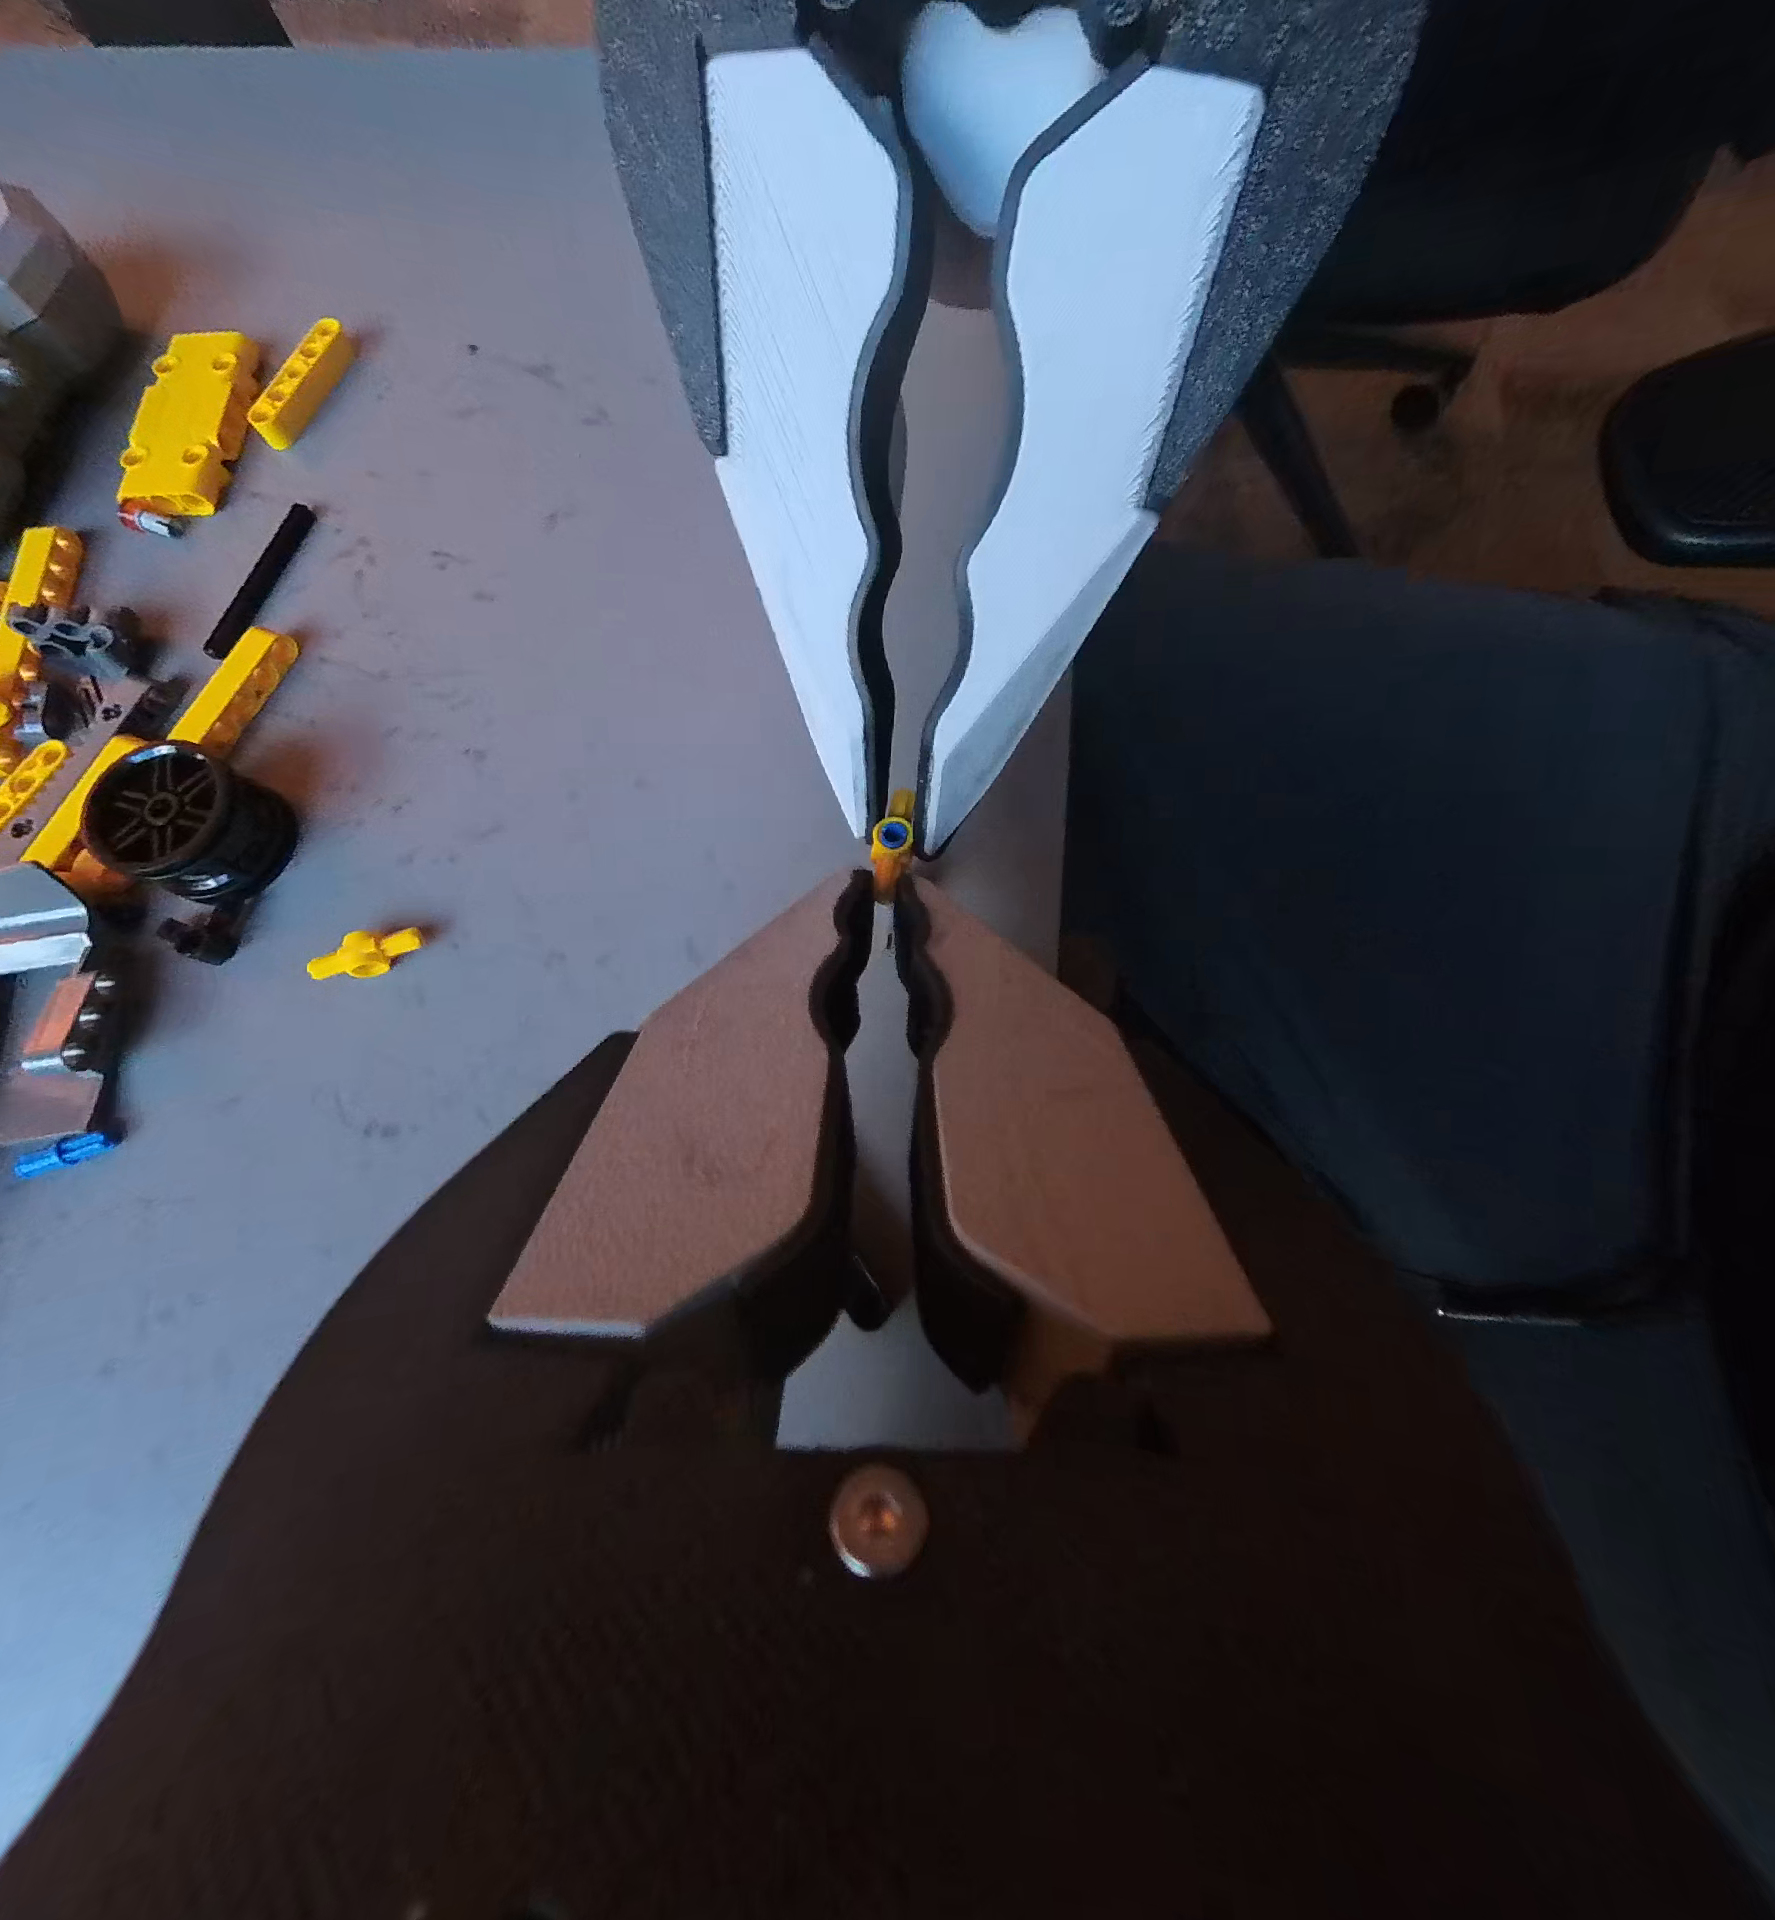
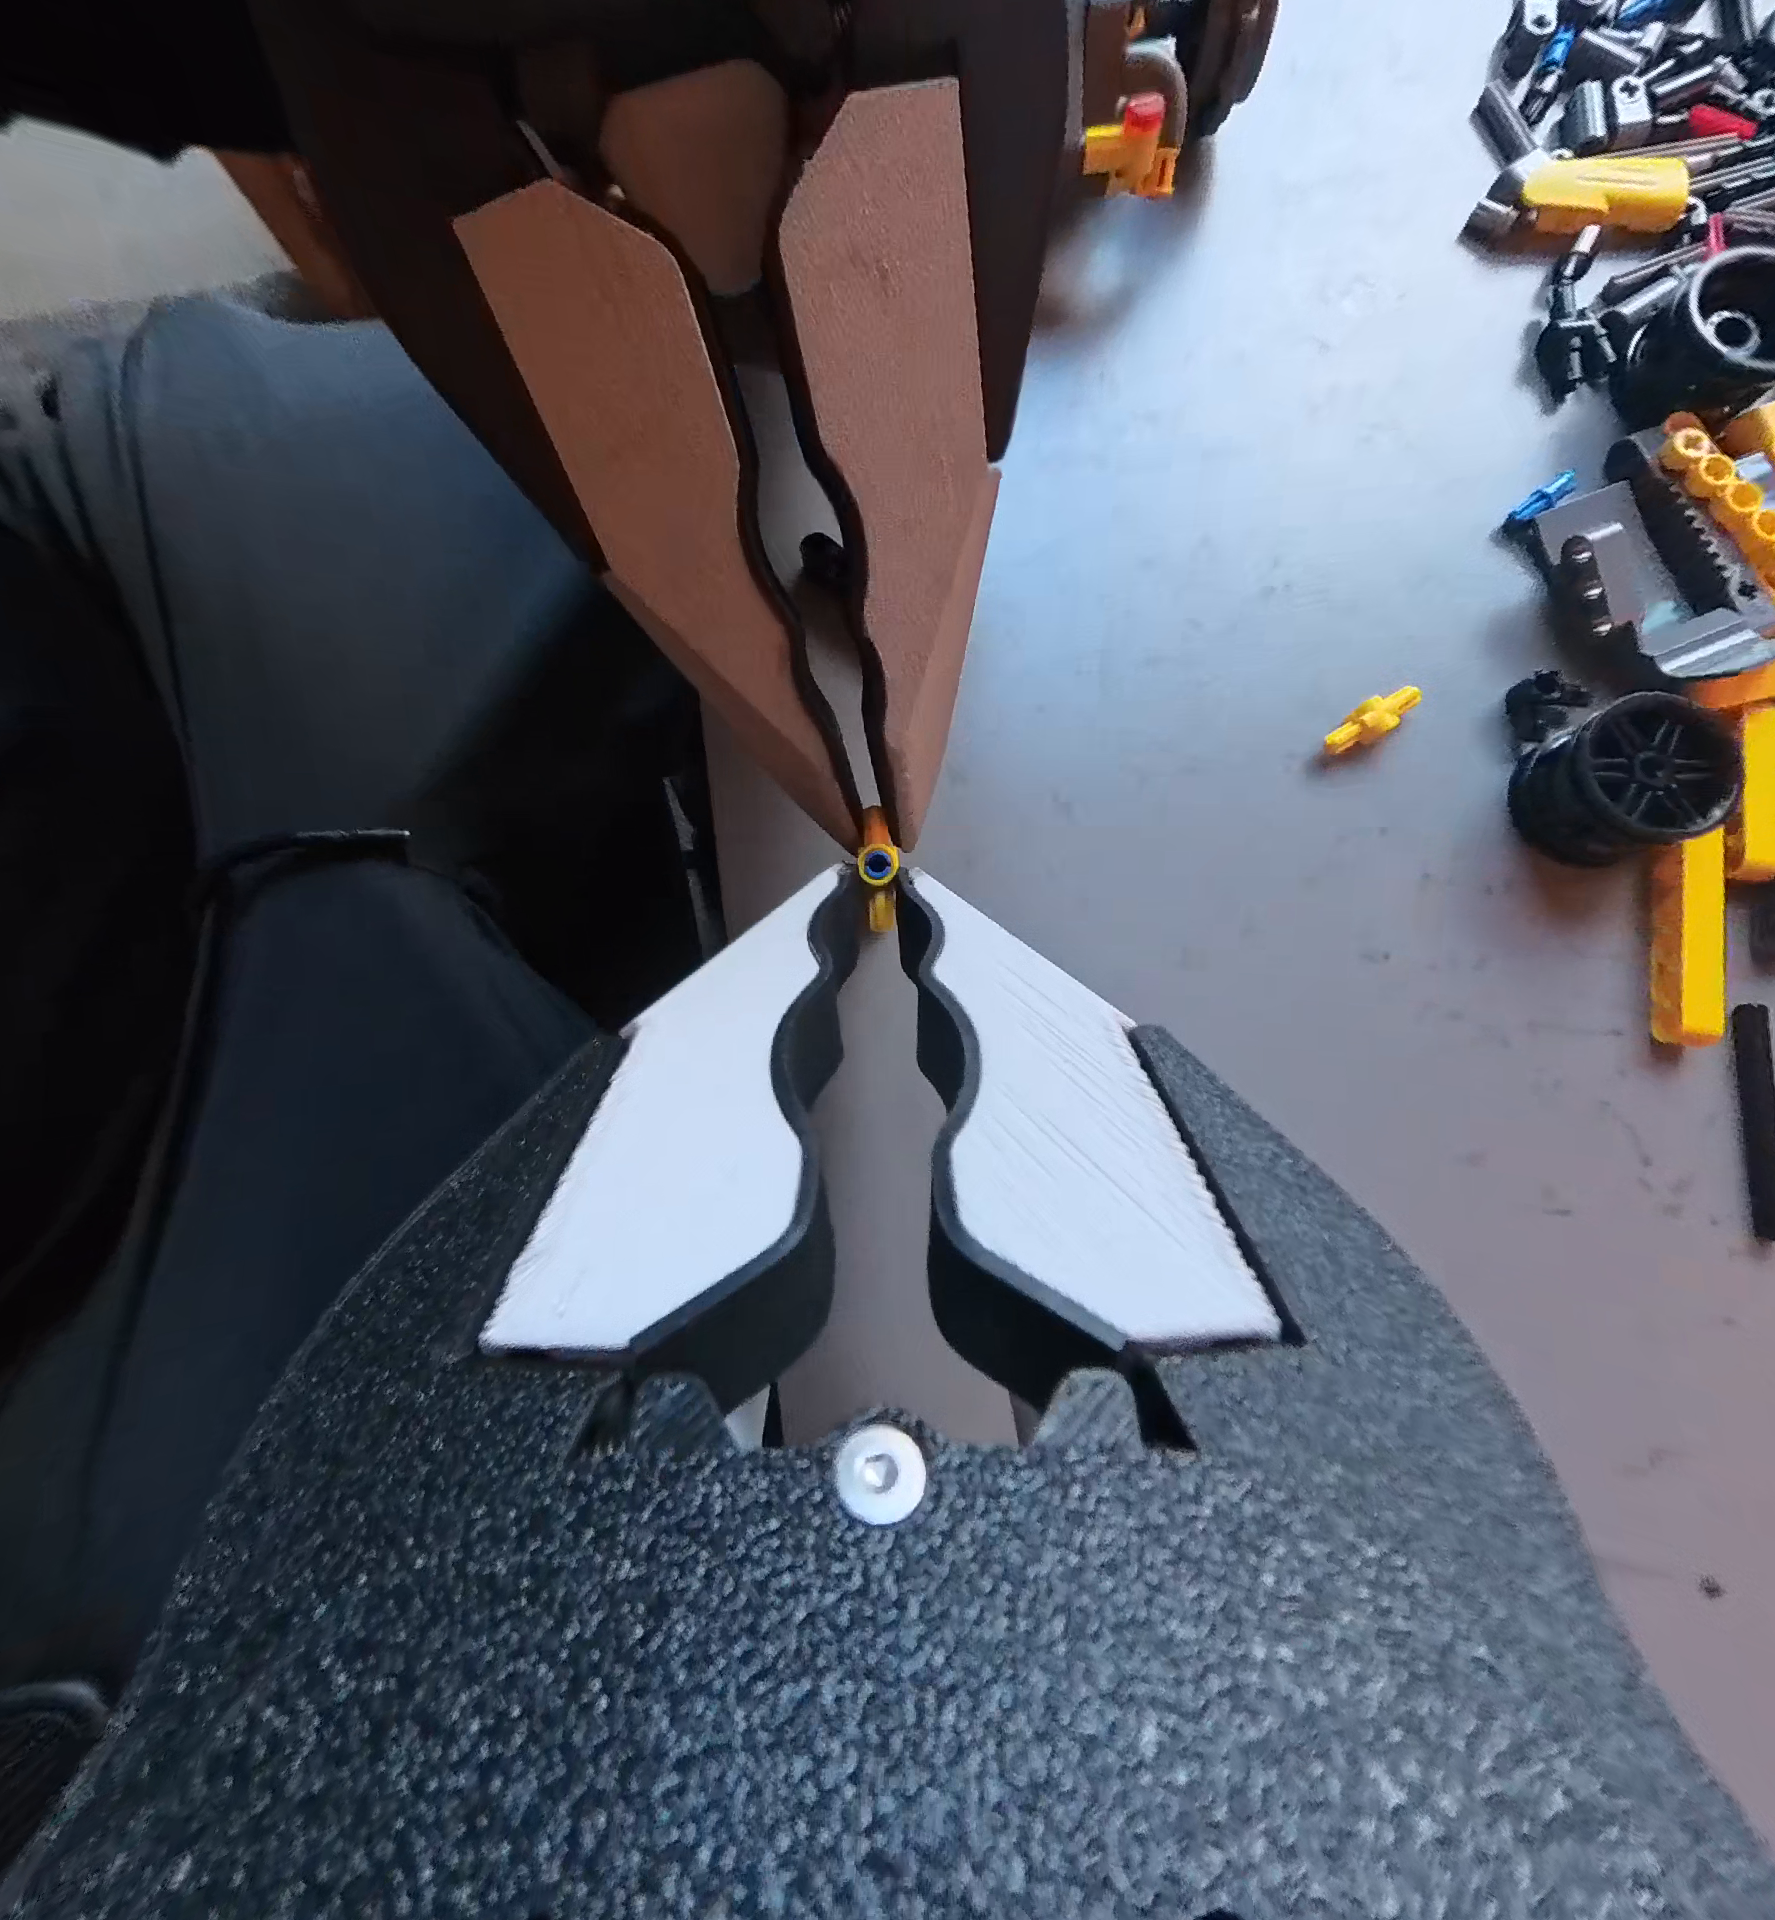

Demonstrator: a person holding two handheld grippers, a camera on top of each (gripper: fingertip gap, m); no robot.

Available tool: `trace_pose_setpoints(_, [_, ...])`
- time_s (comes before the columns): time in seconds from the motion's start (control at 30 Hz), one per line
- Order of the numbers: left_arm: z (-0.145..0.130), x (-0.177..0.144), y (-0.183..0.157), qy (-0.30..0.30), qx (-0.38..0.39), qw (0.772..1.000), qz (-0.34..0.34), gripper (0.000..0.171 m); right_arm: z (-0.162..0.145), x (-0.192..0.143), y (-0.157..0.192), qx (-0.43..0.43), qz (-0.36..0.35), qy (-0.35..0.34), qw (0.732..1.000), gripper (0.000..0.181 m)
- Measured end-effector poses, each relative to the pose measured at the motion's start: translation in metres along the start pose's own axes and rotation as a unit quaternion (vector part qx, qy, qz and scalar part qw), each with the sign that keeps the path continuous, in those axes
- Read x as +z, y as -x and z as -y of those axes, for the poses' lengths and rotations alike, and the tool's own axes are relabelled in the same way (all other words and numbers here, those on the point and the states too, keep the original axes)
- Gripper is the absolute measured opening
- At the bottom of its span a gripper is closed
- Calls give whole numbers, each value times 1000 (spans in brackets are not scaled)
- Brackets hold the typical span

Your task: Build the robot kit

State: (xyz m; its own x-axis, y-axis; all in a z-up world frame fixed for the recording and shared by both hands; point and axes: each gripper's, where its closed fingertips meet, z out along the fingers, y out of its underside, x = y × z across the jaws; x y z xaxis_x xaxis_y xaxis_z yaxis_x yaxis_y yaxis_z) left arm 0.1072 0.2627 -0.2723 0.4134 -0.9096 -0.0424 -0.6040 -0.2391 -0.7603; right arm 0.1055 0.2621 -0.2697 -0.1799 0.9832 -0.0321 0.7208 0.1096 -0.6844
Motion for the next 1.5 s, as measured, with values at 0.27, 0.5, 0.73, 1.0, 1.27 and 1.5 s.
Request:
trace_pose_setpoints(0.27, [-13,9,-1,36,15,999,15,1,0,7,1,0,8,9,1000,5])
trace_pose_setpoints(0.5, [4,0,1,2,-9,1000,13,1,7,-7,-1,38,21,-81,996,5])
trace_pose_setpoints(0.73, [11,-1,-5,-7,-4,1000,0,1,10,-15,4,20,15,-140,990,5])
trace_pose_setpoints(1.0, [25,-6,-7,-34,-30,998,-34,11,16,-26,9,39,32,-191,980,5])
trace_pose_setpoints(1.27, [17,1,-10,3,-7,999,-32,2,6,-20,7,40,21,-150,988,6])
trace_pose_setpoints(1.5, [17,2,-1,14,-10,1000,-22,1,-11,-8,1,25,-8,-88,996,12])
